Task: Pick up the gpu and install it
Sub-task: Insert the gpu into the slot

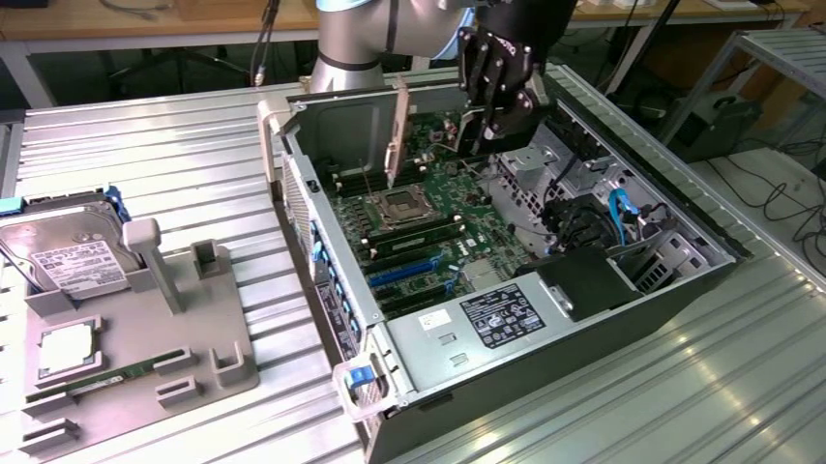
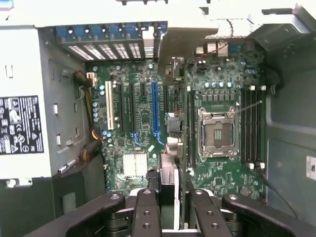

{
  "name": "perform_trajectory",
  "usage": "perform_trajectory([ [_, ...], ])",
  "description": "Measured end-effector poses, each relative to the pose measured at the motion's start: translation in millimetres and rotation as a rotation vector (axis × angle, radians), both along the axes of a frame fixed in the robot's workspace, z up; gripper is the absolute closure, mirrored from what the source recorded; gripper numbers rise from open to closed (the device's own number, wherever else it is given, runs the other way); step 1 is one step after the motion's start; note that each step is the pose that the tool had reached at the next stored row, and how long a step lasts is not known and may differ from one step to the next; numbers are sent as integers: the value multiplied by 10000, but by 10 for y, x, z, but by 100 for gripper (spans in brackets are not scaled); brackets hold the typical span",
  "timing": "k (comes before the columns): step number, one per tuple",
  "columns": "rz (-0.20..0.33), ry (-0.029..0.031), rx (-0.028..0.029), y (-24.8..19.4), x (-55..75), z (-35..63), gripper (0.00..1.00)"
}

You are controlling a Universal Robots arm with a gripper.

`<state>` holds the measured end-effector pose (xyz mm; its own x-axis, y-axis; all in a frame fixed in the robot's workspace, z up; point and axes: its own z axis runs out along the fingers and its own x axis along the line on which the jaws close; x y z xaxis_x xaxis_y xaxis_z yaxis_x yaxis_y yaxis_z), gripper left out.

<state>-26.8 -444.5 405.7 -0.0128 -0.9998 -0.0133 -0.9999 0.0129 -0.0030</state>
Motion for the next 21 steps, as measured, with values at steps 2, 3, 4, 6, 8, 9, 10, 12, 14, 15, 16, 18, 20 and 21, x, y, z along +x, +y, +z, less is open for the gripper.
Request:
perform_trajectory([
  [2,83,0,0,0,0,-4,72],
  [3,111,0,2,0,0,-6,72],
  [4,126,-1,2,0,0,-8,72],
  [6,133,0,2,0,0,-12,72],
  [8,134,3,2,0,0,-20,72],
  [9,133,4,2,0,0,-26,72],
  [10,134,4,3,0,0,-36,72],
  [12,134,5,2,0,0,-51,72],
  [14,134,4,2,0,0,-62,72],
  [15,133,5,2,0,0,-68,72],
  [16,134,5,2,0,0,-73,72],
  [18,133,5,2,0,0,-83,72],
  [20,133,5,2,0,0,-93,72],
  [21,134,5,2,0,0,-98,72],
])
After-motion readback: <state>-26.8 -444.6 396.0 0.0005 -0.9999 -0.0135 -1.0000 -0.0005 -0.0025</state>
